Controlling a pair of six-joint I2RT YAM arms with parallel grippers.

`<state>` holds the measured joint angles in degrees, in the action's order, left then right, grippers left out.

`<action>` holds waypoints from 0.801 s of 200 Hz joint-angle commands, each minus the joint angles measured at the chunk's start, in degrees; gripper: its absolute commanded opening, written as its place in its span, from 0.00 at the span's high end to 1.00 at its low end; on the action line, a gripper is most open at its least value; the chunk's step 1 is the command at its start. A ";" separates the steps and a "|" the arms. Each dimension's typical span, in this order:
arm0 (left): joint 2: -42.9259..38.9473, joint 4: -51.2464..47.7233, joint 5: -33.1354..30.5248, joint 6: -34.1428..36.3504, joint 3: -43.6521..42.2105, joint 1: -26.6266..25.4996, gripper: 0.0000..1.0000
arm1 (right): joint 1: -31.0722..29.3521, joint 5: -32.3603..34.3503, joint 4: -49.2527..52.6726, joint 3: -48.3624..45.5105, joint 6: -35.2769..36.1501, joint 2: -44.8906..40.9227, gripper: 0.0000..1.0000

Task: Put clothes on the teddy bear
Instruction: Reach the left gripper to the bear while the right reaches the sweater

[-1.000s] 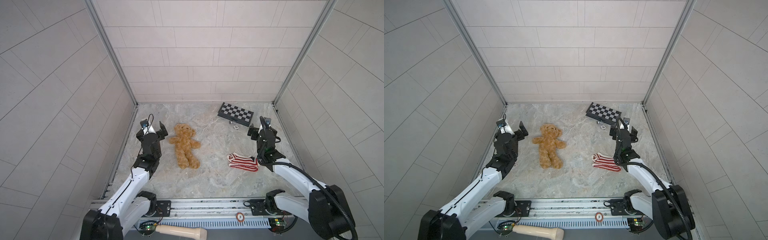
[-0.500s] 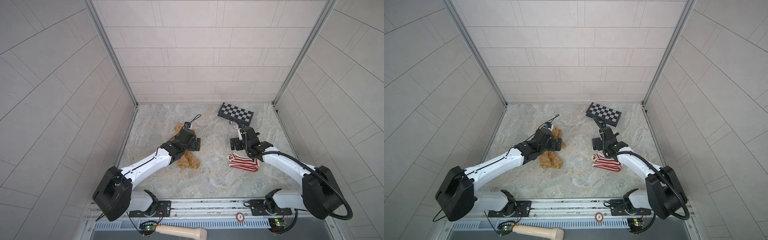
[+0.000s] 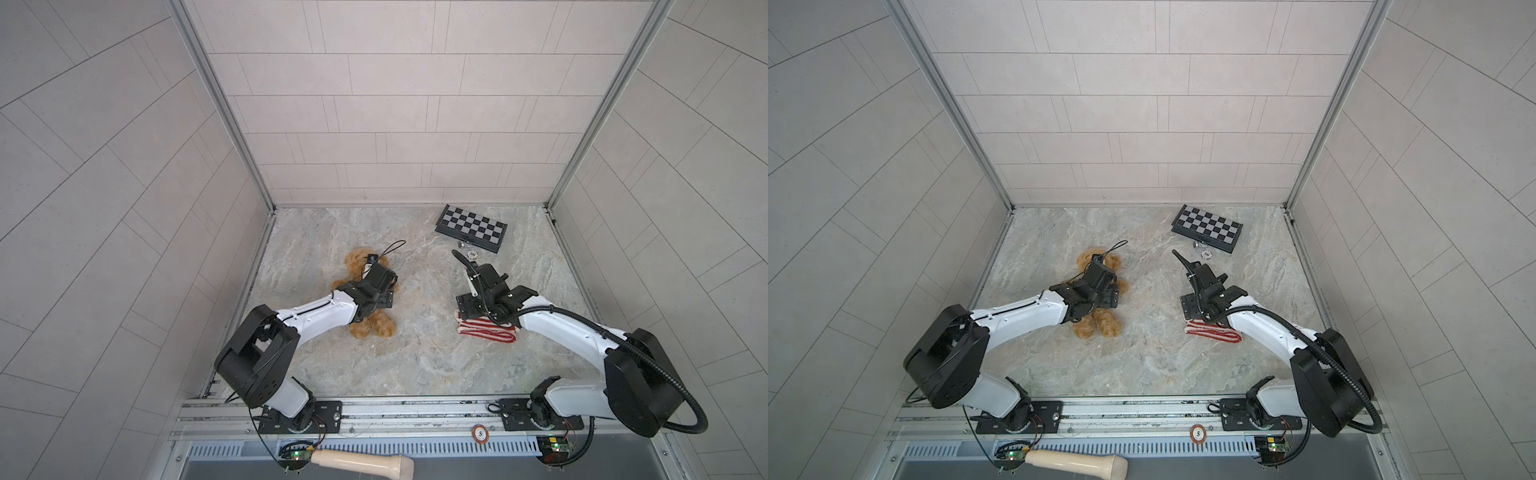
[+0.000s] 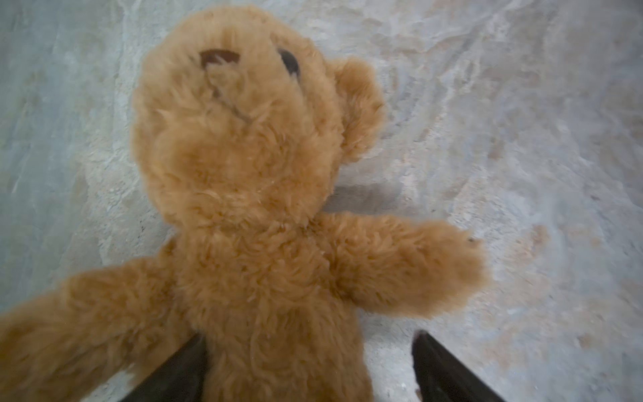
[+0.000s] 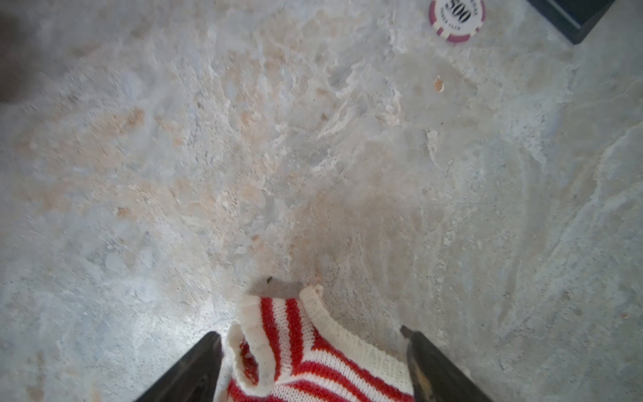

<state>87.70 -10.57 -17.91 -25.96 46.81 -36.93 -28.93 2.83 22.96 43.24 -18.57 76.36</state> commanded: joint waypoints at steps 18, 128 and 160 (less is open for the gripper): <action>0.11 2.49 -0.02 -2.80 -3.58 0.28 0.30 | -3.42 3.51 6.34 1.32 -3.12 2.39 0.27; -2.26 5.53 0.70 -1.23 -7.12 1.29 0.72 | -6.01 2.95 3.67 -0.18 -6.35 4.49 0.64; -3.12 5.49 4.20 -0.60 -7.52 1.33 0.87 | -6.01 2.72 2.21 0.39 -6.83 5.11 0.81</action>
<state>85.27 -2.26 -18.15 -27.09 40.91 -35.59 -34.61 5.10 26.11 42.30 -24.14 81.06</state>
